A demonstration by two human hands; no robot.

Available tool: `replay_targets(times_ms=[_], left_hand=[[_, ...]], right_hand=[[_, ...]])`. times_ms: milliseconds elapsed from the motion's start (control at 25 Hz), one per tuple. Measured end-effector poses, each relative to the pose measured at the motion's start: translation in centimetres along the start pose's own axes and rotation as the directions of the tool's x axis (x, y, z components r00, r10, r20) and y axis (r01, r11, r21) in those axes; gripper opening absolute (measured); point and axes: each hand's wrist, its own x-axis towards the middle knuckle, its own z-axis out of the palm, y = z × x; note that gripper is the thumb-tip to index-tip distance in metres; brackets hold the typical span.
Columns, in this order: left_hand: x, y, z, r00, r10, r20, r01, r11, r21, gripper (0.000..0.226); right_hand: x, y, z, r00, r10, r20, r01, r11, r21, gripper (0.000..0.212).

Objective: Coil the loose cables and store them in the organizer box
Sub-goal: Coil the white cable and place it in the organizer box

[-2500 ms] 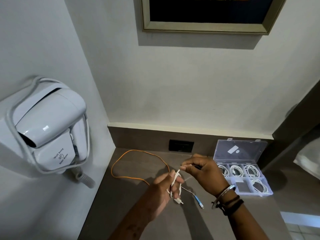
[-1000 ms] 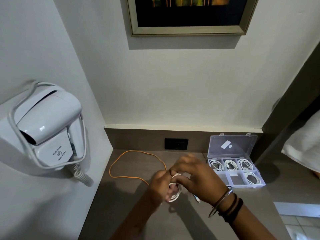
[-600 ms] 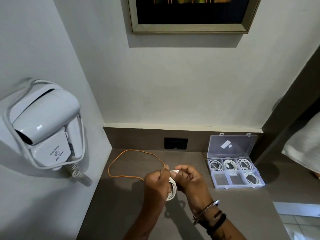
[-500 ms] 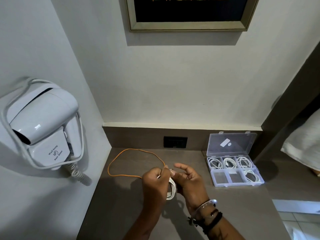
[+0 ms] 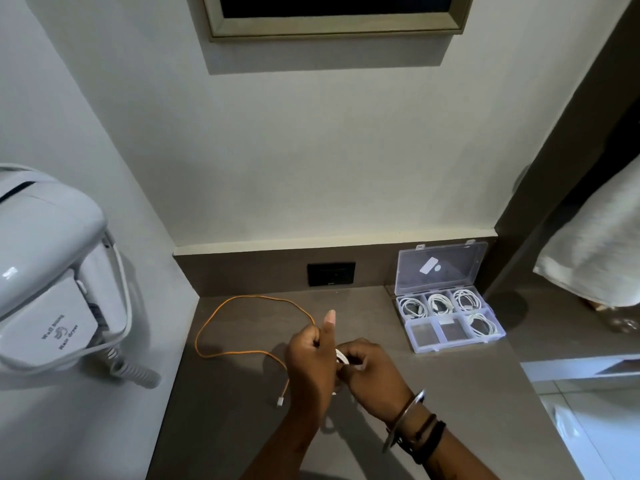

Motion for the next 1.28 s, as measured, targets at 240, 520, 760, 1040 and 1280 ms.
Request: replay_targets(times_ms=[240, 520, 760, 1040, 1280], left_hand=[[-0.4, -2.9, 3.0, 0.979, 0.110, 0.171, -0.115, 0.993, 0.023, 0.056], [-0.1, -3.3, 9.2, 0.964, 0.106, 0.243, -0.120, 0.992, 0.046, 0.047], [-0.3, -3.7, 15.1, 0.905, -0.287, 0.313, 0.307, 0.952, -0.014, 0.059], [-0.2, -3.7, 21.6, 0.920, -0.286, 0.270, 0.293, 0.956, 0.013, 0.060], [0.5, -5.5, 23.9, 0.917, -0.164, 0.364, 0.141, 0.986, 0.090, 0.028]], right_hand=[[-0.2, 2.8, -1.0, 0.964, 0.259, -0.055, -0.246, 0.955, 0.168, 0.019], [1.3, 6.3, -5.4, 0.839, 0.542, -0.057, -0.400, 0.684, 0.610, 0.017], [3.5, 11.3, -12.0, 0.822, 0.515, 0.244, -0.564, 0.673, 0.479, 0.015], [6.6, 15.7, -16.6, 0.816, 0.544, 0.199, -0.578, 0.750, 0.322, 0.027], [9.5, 19.4, -18.2, 0.858, 0.501, -0.115, -0.481, 0.862, 0.161, 0.017]])
